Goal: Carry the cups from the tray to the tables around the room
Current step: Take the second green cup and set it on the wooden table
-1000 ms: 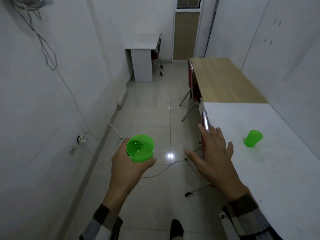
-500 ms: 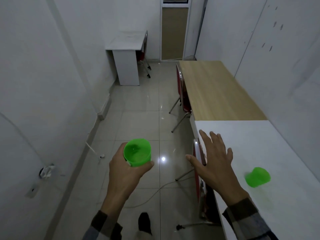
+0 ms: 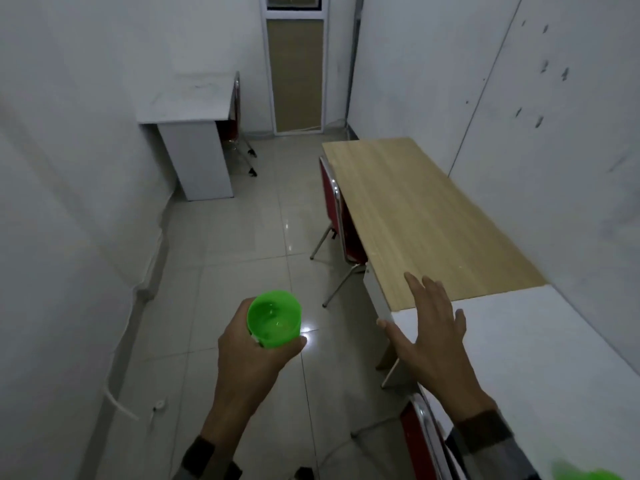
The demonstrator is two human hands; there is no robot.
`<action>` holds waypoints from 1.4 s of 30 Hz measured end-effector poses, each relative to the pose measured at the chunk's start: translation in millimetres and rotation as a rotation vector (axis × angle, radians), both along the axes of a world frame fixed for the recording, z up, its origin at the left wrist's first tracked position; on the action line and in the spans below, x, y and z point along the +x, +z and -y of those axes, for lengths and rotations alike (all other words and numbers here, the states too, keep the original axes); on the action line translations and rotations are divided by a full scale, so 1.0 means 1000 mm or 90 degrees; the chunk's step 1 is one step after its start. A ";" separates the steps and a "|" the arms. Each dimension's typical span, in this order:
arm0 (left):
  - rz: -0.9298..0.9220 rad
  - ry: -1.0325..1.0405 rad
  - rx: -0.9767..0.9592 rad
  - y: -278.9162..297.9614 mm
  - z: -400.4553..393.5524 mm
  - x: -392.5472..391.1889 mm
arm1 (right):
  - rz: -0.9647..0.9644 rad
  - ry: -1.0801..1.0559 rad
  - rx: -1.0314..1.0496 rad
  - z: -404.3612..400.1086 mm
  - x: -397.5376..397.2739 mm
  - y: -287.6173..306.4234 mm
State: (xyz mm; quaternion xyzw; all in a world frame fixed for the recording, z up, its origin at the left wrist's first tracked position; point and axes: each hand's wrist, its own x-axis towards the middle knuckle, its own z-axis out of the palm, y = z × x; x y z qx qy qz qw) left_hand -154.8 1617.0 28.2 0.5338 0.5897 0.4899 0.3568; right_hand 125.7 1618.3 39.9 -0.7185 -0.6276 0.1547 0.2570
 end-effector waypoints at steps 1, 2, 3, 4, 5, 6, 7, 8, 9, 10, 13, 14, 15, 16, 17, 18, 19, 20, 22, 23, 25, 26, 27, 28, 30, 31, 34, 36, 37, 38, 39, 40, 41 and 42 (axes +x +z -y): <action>-0.004 -0.013 -0.002 0.002 -0.018 0.000 | -0.003 -0.009 0.002 -0.014 -0.001 -0.001; -0.005 -0.021 -0.003 0.005 -0.030 0.002 | -0.003 -0.011 0.012 -0.024 -0.003 -0.002; -0.008 -0.028 -0.005 0.006 -0.049 0.003 | -0.007 -0.016 0.019 -0.039 -0.003 -0.004; -0.011 -0.035 -0.005 0.005 -0.071 0.004 | -0.012 -0.025 0.022 -0.058 -0.003 -0.007; -0.011 -0.043 -0.006 0.004 -0.092 0.005 | -0.014 -0.032 0.025 -0.077 -0.004 -0.009; -0.011 -0.053 -0.008 0.002 -0.113 0.006 | -0.014 -0.037 0.025 -0.096 -0.004 -0.012; -0.011 -0.063 -0.011 -0.001 -0.134 0.009 | -0.017 -0.044 0.022 -0.115 -0.003 -0.015; -0.010 -0.071 -0.015 -0.004 -0.154 0.011 | -0.022 -0.052 0.019 -0.134 0.000 -0.018; -0.011 -0.076 -0.018 -0.007 -0.175 0.014 | -0.029 -0.061 0.015 -0.154 0.002 -0.021; -0.014 -0.077 -0.021 -0.011 -0.197 0.017 | -0.035 -0.066 0.015 -0.175 0.005 -0.025; -0.013 -0.075 -0.012 -0.015 -0.268 0.029 | -0.048 -0.073 0.022 -0.243 0.014 -0.035; -0.008 -0.078 -0.007 -0.016 -0.292 0.034 | -0.047 -0.078 0.015 -0.267 0.020 -0.037; -0.008 -0.086 -0.009 -0.018 -0.317 0.038 | -0.039 -0.084 -0.002 -0.291 0.026 -0.039; -0.012 -0.093 -0.018 -0.018 -0.339 0.041 | -0.032 -0.093 -0.025 -0.311 0.031 -0.040; -0.017 -0.099 -0.023 -0.018 -0.361 0.045 | -0.036 -0.103 -0.034 -0.332 0.036 -0.043; -0.027 -0.098 -0.017 -0.018 -0.384 0.047 | -0.050 -0.115 -0.021 -0.352 0.042 -0.048; -0.038 -0.100 -0.010 -0.017 -0.408 0.051 | -0.061 -0.130 -0.009 -0.374 0.046 -0.053; -0.042 -0.108 -0.006 -0.016 -0.431 0.055 | -0.059 -0.147 -0.005 -0.397 0.050 -0.058; -0.050 -0.121 -0.009 -0.024 -0.475 0.062 | -0.030 -0.166 -0.012 -0.435 0.062 -0.071; -0.049 -0.133 -0.016 -0.026 -0.493 0.067 | -0.009 -0.171 -0.030 -0.449 0.066 -0.076; -0.049 -0.144 -0.026 -0.029 -0.530 0.077 | 0.003 -0.184 -0.042 -0.477 0.073 -0.086; -0.050 -0.148 -0.030 -0.032 -0.550 0.082 | 0.005 -0.192 -0.045 -0.492 0.076 -0.091; -0.049 -0.159 -0.032 -0.034 -0.569 0.088 | 0.009 -0.202 -0.051 -0.505 0.079 -0.096; -0.044 -0.175 -0.034 -0.038 -0.588 0.094 | 0.013 -0.214 -0.058 -0.518 0.082 -0.102; -0.044 -0.218 -0.046 -0.049 -0.627 0.106 | 0.022 -0.247 -0.078 -0.541 0.090 -0.113; -0.048 -0.242 -0.054 -0.054 -0.647 0.113 | 0.022 -0.265 -0.089 -0.553 0.092 -0.118; -0.064 -0.320 -0.063 -0.070 -0.713 0.138 | 0.021 -0.320 -0.105 -0.595 0.099 -0.131; -0.058 -0.384 -0.071 -0.082 -0.758 0.156 | 0.024 -0.364 -0.129 -0.622 0.102 -0.138; -0.060 -0.418 -0.078 -0.086 -0.779 0.164 | 0.021 -0.388 -0.144 -0.632 0.101 -0.141; -0.067 -0.443 -0.077 -0.088 -0.799 0.174 | 0.020 -0.408 -0.148 -0.643 0.100 -0.143; -0.077 -0.466 -0.076 -0.091 -0.817 0.182 | 0.018 -0.427 -0.147 -0.653 0.099 -0.145; -0.084 -0.491 -0.079 -0.095 -0.835 0.192 | 0.018 -0.447 -0.140 -0.663 0.100 -0.148; -0.084 -0.511 -0.087 -0.098 -0.852 0.202 | 0.024 -0.466 -0.135 -0.674 0.102 -0.151; -0.081 -0.526 -0.094 -0.103 -0.867 0.212 | 0.031 -0.479 -0.138 -0.685 0.104 -0.155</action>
